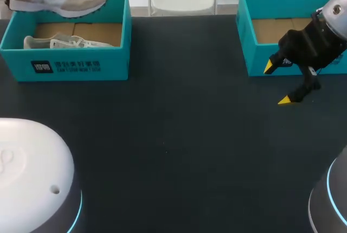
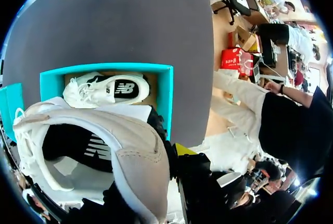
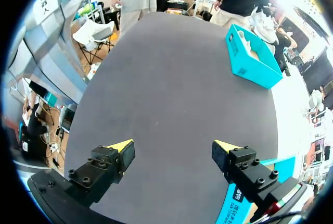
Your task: Take the shoe out of the shoebox, open the shoe tongue, remove and reinsert the insole, then place the shoe into the shoebox
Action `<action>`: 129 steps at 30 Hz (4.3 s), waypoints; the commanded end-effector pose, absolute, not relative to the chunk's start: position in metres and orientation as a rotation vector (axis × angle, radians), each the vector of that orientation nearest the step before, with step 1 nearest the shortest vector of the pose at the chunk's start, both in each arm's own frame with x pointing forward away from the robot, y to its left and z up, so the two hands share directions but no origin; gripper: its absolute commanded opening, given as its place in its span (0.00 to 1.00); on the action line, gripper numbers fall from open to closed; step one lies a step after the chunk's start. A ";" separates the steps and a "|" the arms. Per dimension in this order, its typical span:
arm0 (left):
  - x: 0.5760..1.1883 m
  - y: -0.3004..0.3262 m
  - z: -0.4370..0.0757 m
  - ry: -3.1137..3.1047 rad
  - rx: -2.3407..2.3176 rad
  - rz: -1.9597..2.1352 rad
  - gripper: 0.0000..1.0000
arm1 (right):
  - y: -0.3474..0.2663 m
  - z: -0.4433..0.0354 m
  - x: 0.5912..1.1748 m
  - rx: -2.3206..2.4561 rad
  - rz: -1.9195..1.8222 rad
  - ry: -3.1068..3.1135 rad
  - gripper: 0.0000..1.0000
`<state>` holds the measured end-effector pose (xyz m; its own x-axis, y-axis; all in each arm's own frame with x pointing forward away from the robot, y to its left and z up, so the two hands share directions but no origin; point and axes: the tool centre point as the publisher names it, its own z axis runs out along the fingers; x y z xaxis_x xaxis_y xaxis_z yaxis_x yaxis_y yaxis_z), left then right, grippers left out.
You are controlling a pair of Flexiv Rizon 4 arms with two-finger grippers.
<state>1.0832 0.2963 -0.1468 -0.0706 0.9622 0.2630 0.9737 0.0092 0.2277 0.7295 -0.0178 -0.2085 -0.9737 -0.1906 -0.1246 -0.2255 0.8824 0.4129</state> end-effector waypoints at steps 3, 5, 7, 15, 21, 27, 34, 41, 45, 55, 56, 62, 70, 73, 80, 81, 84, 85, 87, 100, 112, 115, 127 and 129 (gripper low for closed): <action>1.124 0.296 -0.160 -2.192 -2.085 -0.468 0.00 | -0.017 -0.210 0.730 -0.328 0.662 2.971 1.00; 1.133 0.295 -0.164 -2.202 -2.061 -0.478 0.00 | -0.017 -0.210 0.730 -0.328 0.662 2.971 1.00; 1.142 0.294 -0.169 -2.196 -2.051 -0.430 0.00 | -0.017 -0.210 0.730 -0.328 0.662 2.971 1.00; 1.163 0.295 -0.189 -2.231 -2.039 -0.421 0.00 | -0.017 -0.210 0.730 -0.328 0.662 2.971 1.00; 1.173 0.295 -0.215 -2.239 -2.052 -0.373 0.00 | -0.017 -0.210 0.730 -0.328 0.662 2.971 1.00; 1.183 0.295 -0.244 -2.222 -2.033 -0.384 0.00 | -0.017 -0.210 0.730 -0.328 0.662 2.971 1.00; 1.188 0.299 -0.266 -2.227 -2.052 -0.407 0.00 | -0.017 -0.210 0.730 -0.328 0.662 2.971 1.00; 1.193 0.301 -0.294 -2.242 -2.036 -0.402 0.00 | -0.017 -0.210 0.730 -0.328 0.662 2.971 1.00; 1.191 0.302 -0.312 -2.213 -2.026 -0.414 0.00 | -0.017 -0.210 0.730 -0.328 0.662 2.971 1.00; 1.194 0.300 -0.338 -2.195 -2.015 -0.361 0.00 | -0.017 -0.210 0.730 -0.328 0.662 2.971 1.00; 1.194 0.300 -0.340 -2.192 -2.019 -0.357 0.00 | -0.017 -0.210 0.730 -0.328 0.662 2.971 1.00; 1.196 0.297 -0.350 -2.163 -2.026 -0.294 0.00 | -0.017 -0.210 0.730 -0.328 0.662 2.971 1.00; 1.197 0.294 -0.363 -2.144 -2.002 -0.291 0.00 | -0.017 -0.210 0.730 -0.328 0.662 2.971 1.00; 1.195 0.293 -0.366 -2.129 -2.012 -0.304 0.00 | -0.017 -0.210 0.730 -0.328 0.662 2.971 1.00; 1.193 0.294 -0.368 -2.112 -2.029 -0.285 0.22 | -0.017 -0.210 0.730 -0.328 0.662 2.971 1.00; 1.192 0.294 -0.367 -2.112 -2.032 -0.284 0.26 | -0.017 -0.210 0.730 -0.328 0.662 2.971 1.00; 1.190 0.294 -0.364 -2.106 -2.048 -0.286 0.47 | -0.017 -0.210 0.730 -0.328 0.662 2.971 1.00; 1.189 0.294 -0.364 -2.105 -2.051 -0.286 0.49 | -0.017 -0.210 0.730 -0.328 0.662 2.971 1.00; 1.187 0.294 -0.362 -2.100 -2.064 -0.278 0.57 | -0.017 -0.210 0.730 -0.328 0.662 2.971 1.00; 1.170 0.284 -0.328 -2.111 -2.169 -0.241 0.70 | -0.017 -0.210 0.730 -0.328 0.662 2.971 1.00; 1.137 0.282 -0.248 -2.214 -2.263 -0.146 0.83 | -0.017 -0.210 0.730 -0.328 0.662 2.971 1.00; 1.119 0.285 -0.230 -2.232 -2.277 -0.134 0.93 | -0.017 -0.210 0.730 -0.328 0.662 2.971 1.00; 1.088 0.288 -0.203 -2.244 -2.179 -0.232 1.00 | -0.017 -0.210 0.730 -0.328 0.662 2.971 1.00; 1.088 0.288 -0.203 -2.244 -2.179 -0.232 1.00 | -0.017 -0.210 0.730 -0.328 0.662 2.971 1.00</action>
<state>1.1056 0.2879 -0.2033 -0.0348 0.9937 0.1064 0.9989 0.0311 0.0363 0.7294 -0.0178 -0.2085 -0.9737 -0.1907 -0.1246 -0.2256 0.8824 0.4129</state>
